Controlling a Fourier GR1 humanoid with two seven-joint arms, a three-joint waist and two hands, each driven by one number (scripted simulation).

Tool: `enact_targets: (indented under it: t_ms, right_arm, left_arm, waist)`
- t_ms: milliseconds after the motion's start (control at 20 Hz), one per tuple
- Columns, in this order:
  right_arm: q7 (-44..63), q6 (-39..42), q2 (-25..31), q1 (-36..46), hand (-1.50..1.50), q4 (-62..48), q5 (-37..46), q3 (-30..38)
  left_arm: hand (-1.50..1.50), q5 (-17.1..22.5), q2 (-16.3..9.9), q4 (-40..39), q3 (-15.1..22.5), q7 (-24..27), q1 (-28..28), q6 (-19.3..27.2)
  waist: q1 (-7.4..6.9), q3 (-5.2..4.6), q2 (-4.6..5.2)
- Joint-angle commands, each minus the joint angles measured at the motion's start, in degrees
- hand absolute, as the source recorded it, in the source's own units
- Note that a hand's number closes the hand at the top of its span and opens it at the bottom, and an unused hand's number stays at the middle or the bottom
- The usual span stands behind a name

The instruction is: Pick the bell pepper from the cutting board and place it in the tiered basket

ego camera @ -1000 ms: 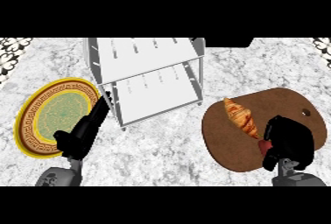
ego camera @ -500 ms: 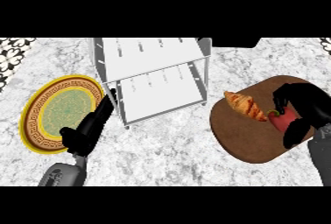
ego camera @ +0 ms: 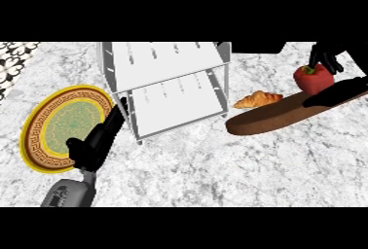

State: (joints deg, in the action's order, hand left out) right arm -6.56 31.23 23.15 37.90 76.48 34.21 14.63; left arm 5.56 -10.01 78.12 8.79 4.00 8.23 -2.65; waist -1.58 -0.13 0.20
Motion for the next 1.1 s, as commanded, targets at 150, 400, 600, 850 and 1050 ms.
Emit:
enact_targets:
  t_ms: [150,400,600,850,1050]
  right_arm:
    - [9.9,3.6,-3.5,18.1,1.50,-7.6,-5.6,1.2]
    - [17.6,-2.0,-9.8,27.7,1.50,-12.9,-3.6,-1.7]
    - [22.2,-4.2,-13.8,35.6,1.50,-19.9,-3.6,-2.2]
    - [23.6,-10.8,-20.0,40.4,1.50,-26.7,-1.3,-4.4]
    - [21.2,-9.9,-20.4,43.3,1.50,-33.2,-1.0,-5.4]
  left_arm:
    - [0.00,-0.7,1.0,-0.1,-0.1,0.4,-1.5,0.0]
    - [0.00,-0.7,0.6,0.4,-1.1,0.0,-1.0,-0.3]
    - [0.00,-1.6,1.6,-2.0,-0.4,1.6,-0.4,-0.7]
    - [0.00,-0.8,0.6,-2.8,-2.2,1.6,1.3,-1.9]
    - [0.00,-2.8,2.3,-1.7,-0.4,0.5,-0.3,0.1]
  waist:
    - [0.59,0.10,-0.11]
    - [0.39,0.09,-0.07]
    - [0.06,0.07,0.11]
    - [-0.03,0.06,0.23]
    - [0.13,0.09,0.15]
